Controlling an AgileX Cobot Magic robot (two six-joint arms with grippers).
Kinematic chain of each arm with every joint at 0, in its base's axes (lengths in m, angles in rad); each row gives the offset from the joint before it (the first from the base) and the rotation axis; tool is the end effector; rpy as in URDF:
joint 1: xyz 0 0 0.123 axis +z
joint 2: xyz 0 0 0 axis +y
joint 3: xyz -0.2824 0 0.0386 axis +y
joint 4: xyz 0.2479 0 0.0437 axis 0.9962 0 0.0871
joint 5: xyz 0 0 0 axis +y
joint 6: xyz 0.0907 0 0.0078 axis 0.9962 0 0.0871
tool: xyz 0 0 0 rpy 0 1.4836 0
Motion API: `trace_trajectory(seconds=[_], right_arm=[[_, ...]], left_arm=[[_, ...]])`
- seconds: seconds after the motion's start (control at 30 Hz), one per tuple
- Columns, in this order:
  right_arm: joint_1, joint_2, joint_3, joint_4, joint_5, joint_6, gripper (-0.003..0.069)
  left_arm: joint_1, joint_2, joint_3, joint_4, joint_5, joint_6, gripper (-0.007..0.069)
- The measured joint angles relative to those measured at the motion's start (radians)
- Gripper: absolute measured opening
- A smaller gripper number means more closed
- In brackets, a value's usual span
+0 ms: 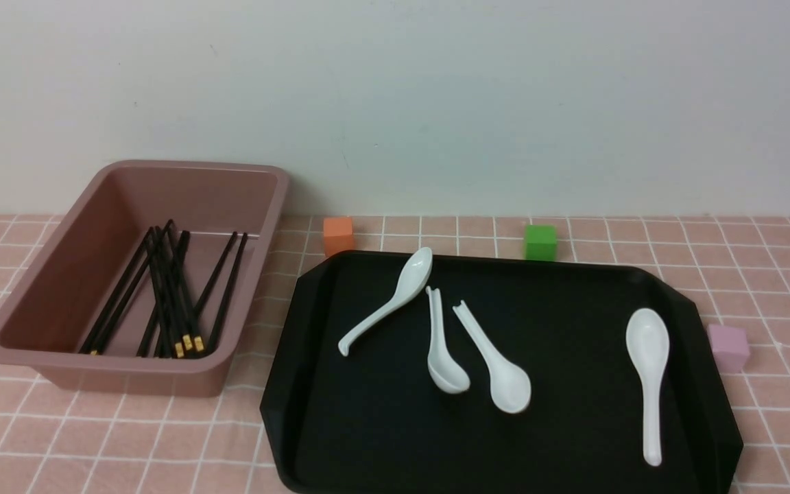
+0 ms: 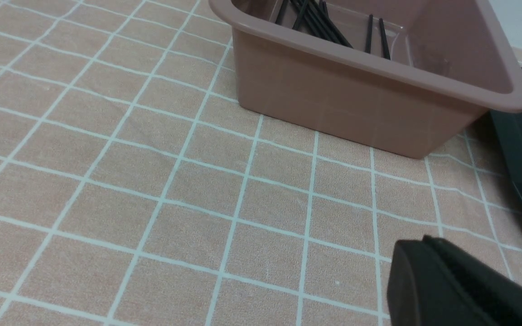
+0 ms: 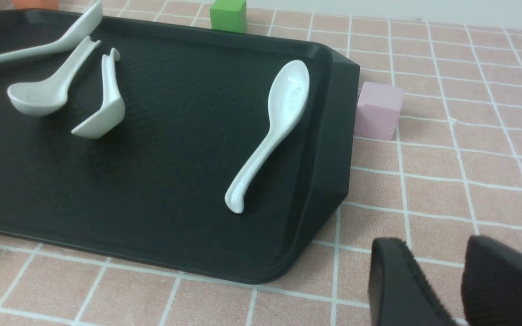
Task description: On pink tablecloth take chopsticks from black tray and put them in box.
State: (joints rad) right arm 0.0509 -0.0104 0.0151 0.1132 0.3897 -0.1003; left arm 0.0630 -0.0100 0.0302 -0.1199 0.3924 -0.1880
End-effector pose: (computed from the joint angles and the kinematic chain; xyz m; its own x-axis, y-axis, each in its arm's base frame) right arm 0.0518 0.0066 0.1738 -0.3003 -0.0108 -0.9538 -0.0904 0.9958 0.0172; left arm 0.0523 -0.0009 0.1685 -0.2968 -0.3134 -0.9020 -0.1120 0.9495 -0.2931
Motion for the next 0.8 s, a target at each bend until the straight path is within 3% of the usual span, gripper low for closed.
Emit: trace_trajectory(seconds=[0.8], right_arm=[[0.000,0.000,0.000,0.000,0.000,0.000,0.0240]], left_arm=[[0.000,0.000,0.000,0.000,0.000,0.000,0.0037]])
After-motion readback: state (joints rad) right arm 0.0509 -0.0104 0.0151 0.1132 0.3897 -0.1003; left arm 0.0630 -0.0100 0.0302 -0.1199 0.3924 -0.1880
